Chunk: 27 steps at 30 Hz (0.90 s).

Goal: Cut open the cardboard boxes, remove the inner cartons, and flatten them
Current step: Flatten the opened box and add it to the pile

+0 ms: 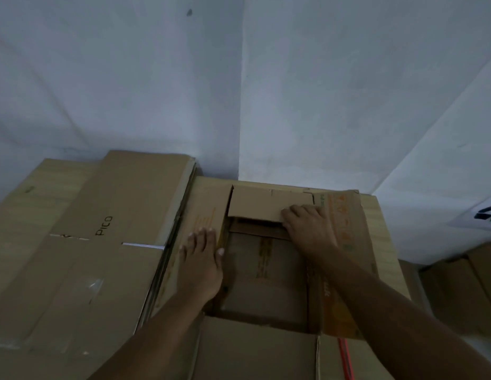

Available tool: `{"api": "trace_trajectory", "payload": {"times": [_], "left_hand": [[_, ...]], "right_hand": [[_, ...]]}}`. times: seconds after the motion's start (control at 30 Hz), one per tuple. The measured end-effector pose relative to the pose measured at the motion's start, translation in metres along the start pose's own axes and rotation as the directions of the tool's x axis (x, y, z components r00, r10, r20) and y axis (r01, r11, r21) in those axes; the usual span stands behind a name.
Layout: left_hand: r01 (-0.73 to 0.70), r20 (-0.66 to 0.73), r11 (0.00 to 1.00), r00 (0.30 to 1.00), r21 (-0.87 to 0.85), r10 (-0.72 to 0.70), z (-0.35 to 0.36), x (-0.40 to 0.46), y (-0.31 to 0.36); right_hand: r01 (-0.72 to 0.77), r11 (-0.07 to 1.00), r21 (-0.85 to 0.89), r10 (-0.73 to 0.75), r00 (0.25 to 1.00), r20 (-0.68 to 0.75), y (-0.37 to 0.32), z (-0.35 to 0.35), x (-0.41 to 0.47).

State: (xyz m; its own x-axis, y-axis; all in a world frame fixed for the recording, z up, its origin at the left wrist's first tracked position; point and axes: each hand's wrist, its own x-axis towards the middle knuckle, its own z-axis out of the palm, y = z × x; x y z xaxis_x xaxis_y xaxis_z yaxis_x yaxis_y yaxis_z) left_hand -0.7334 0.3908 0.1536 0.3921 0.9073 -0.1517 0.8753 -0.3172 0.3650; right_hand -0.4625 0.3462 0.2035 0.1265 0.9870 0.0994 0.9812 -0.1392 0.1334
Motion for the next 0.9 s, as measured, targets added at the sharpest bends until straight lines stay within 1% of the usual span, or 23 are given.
{"api": "trace_trajectory", "payload": {"times": [0.03, 0.07, 0.1, 0.13, 0.17, 0.2, 0.23, 0.27, 0.3, 0.37, 0.4, 0.47, 0.53, 0.57, 0.63, 0.73, 0.8, 0.9], "left_hand": [[0.005, 0.012, 1.000, 1.000, -0.016, -0.005, -0.001, 0.000, 0.000], [0.004, 0.023, 0.999, 1.000, -0.037, -0.003, -0.002, -0.002, 0.000], [0.000, 0.026, 0.998, 1.000, -0.063, 0.002, -0.003, -0.005, 0.000], [-0.004, 0.022, 0.996, 1.000, -0.090, 0.006, -0.004, -0.010, 0.000], [-0.009, 0.012, 0.993, 1.000, -0.114, 0.010, -0.004, -0.013, 0.000], [-0.012, 0.006, 0.991, 1.000, -0.131, 0.013, -0.005, -0.017, 0.001], [-0.011, 0.010, 0.990, 1.000, -0.140, 0.012, -0.005, -0.020, 0.001], [-0.005, 0.022, 0.990, 1.000, -0.143, 0.009, -0.004, -0.023, 0.002], [0.001, 0.034, 0.990, 0.999, -0.141, 0.003, -0.003, -0.024, 0.003], [0.010, 0.049, 0.991, 0.999, -0.133, -0.003, -0.001, -0.026, 0.004], [0.011, 0.048, 0.991, 0.999, -0.136, -0.004, 0.000, -0.026, 0.004], [0.008, 0.033, 0.987, 0.999, -0.161, -0.003, 0.001, -0.025, 0.003], [0.011, 0.030, 0.979, 1.000, -0.204, -0.005, 0.000, -0.025, 0.000], [0.015, 0.035, 0.974, 0.999, -0.226, -0.007, 0.001, -0.025, -0.001], [0.024, 0.048, 0.967, 0.999, -0.255, -0.013, 0.002, -0.026, 0.000], [0.041, 0.047, 0.958, 0.998, -0.284, -0.029, 0.004, -0.026, 0.002], [0.056, 0.041, 0.950, 0.998, -0.307, -0.046, 0.003, -0.025, 0.002], [0.083, 0.009, 0.905, 0.996, -0.417, -0.087, -0.002, -0.029, 0.002]], "right_hand": [[0.011, 0.999, 0.052, -0.005, 0.993, -0.120, 0.003, -0.004, 0.001], [0.018, 0.995, 0.098, 0.009, 0.963, -0.270, 0.006, -0.008, 0.003], [0.022, 0.992, 0.125, 0.033, 0.906, -0.422, 0.010, -0.013, 0.007], [0.024, 0.990, 0.139, 0.054, 0.845, -0.532, 0.014, -0.018, 0.013], [0.028, 0.988, 0.149, 0.066, 0.804, -0.591, 0.019, -0.023, 0.020], [0.026, 0.987, 0.161, 0.078, 0.790, -0.608, 0.023, -0.028, 0.028], [0.005, 0.985, 0.175, 0.099, 0.809, -0.579, 0.027, -0.030, 0.037], [-0.047, 0.982, 0.184, 0.136, 0.850, -0.510, 0.029, -0.031, 0.044], [-0.123, 0.976, 0.177, 0.186, 0.895, -0.405, 0.029, -0.028, 0.050], [-0.263, 0.960, 0.099, 0.278, 0.940, -0.196, 0.027, -0.019, 0.056], [-0.286, 0.956, 0.062, 0.291, 0.951, -0.107, 0.025, -0.014, 0.058], [-0.257, 0.965, 0.052, 0.254, 0.965, 0.064, 0.022, -0.001, 0.058], [-0.241, 0.964, 0.110, 0.209, 0.948, 0.239, 0.021, 0.012, 0.052], [-0.248, 0.959, 0.134, 0.200, 0.933, 0.301, 0.021, 0.019, 0.048], [-0.258, 0.953, 0.160, 0.189, 0.916, 0.353, 0.021, 0.028, 0.042], [-0.250, 0.945, 0.211, 0.161, 0.916, 0.368, 0.028, 0.030, 0.041], [-0.245, 0.936, 0.253, 0.143, 0.921, 0.363, 0.033, 0.028, 0.042], [-0.249, 0.920, 0.301, 0.154, 0.940, 0.306, 0.031, 0.024, 0.037]]}}
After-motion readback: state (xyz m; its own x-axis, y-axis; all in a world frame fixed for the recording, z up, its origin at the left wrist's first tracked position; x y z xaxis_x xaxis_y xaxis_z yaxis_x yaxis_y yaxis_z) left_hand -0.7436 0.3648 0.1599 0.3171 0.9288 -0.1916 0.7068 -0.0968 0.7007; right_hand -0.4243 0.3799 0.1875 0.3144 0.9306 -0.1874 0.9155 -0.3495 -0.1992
